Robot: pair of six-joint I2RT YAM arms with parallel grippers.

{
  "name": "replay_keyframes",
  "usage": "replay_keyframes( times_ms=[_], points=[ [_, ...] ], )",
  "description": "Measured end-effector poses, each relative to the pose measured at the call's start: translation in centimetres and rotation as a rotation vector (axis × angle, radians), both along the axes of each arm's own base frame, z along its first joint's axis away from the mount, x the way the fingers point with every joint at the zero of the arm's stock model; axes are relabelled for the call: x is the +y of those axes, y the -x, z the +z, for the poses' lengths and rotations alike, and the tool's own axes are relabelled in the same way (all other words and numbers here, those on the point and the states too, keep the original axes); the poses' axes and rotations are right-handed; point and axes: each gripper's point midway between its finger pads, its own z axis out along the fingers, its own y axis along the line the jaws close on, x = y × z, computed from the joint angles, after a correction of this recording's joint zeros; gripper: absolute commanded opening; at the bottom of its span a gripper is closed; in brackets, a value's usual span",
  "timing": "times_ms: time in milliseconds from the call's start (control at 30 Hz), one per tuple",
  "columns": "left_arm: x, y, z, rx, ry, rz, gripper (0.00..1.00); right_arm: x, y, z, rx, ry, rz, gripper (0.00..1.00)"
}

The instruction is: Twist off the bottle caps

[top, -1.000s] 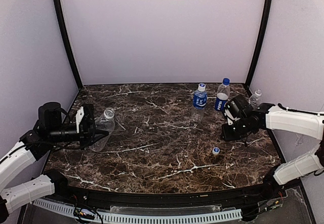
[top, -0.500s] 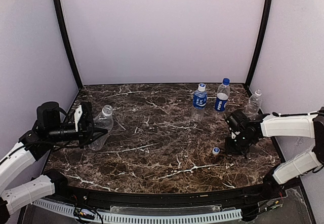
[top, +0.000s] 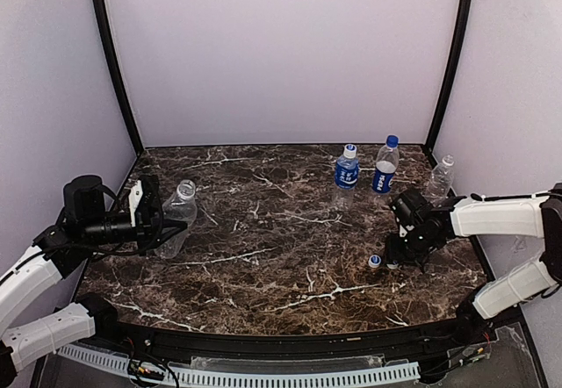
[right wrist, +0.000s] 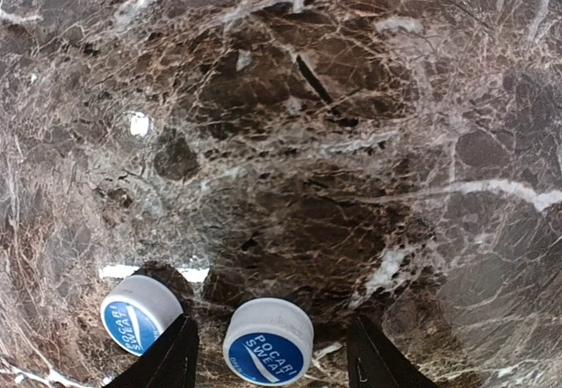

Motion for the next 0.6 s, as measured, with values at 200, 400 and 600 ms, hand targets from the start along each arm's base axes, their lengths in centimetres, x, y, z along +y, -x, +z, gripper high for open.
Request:
replay_keyframes(
  times_ms=[200, 400, 600],
  points=[
    [-0.1, 0.0, 0.0, 0.002, 0.001, -0.005, 0.25, -0.5, -0.2, 1.7, -0.006, 0.039, 0.005, 0.6],
    [-0.8, 1.0, 0.6, 0.017, 0.034, -0.075, 0.29, 9.7, -5.0, 17.9, -0.463, -0.104, 0.364, 0.67],
    [-1.9, 2.5, 2.1, 0.054, 0.103, -0.19, 0.32, 25.3, 3.3, 36.2, -0.953, -0.578, 1.01, 0.81]
  ],
)
